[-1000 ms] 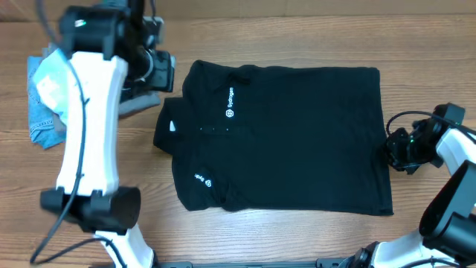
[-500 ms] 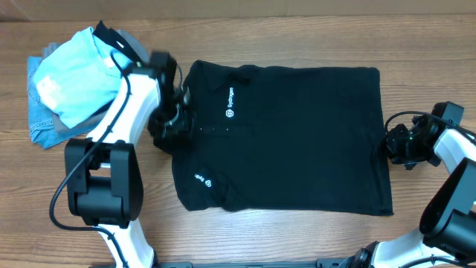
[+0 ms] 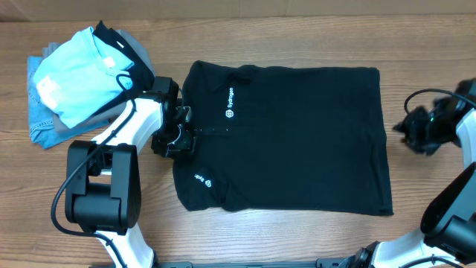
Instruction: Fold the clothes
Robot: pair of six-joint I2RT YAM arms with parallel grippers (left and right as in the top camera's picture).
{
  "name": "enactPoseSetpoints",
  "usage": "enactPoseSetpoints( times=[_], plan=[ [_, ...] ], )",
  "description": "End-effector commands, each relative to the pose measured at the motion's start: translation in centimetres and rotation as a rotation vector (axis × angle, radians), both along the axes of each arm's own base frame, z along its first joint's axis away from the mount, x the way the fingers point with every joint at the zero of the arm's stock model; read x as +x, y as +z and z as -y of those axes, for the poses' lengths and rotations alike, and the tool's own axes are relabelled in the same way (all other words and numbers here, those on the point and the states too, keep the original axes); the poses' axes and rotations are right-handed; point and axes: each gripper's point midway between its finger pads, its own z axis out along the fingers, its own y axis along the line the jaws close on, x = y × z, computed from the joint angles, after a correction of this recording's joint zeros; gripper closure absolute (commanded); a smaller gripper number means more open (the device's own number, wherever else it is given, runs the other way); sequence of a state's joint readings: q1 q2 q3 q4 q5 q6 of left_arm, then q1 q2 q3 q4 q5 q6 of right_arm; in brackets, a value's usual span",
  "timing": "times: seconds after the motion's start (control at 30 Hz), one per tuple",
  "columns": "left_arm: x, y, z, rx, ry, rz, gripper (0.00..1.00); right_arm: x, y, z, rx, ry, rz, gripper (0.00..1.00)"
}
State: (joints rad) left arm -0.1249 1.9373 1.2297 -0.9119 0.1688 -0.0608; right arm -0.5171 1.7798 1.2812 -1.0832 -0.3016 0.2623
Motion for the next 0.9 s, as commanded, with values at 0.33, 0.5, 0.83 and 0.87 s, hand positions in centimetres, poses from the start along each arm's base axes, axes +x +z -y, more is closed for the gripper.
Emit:
enactPoseSetpoints(
  times=[0.33,0.5,0.83,0.87],
  plan=[
    [-0.2,4.3,0.4,-0.006,-0.02,-0.084,0.48,-7.0,0.1,-3.2,0.104,-0.017,-0.263,0.69],
    [0.8,11.4,0.2,-0.003,-0.021,0.026,0.44,-7.7,1.7,-3.5,0.076,-0.023,-0.214,0.64],
    [-4.3,20.7,-0.7,-0.008,0.073,0.192,0.18,-9.4,0.5,-4.0,0.082,-0.102,-0.228,0.54],
    [-4.9,20.6,-0.8,-0.006,0.078,0.18,0.17,-9.7,-0.1,-4.2,0.085,-0.108,-0.234,0.53]
  ],
)
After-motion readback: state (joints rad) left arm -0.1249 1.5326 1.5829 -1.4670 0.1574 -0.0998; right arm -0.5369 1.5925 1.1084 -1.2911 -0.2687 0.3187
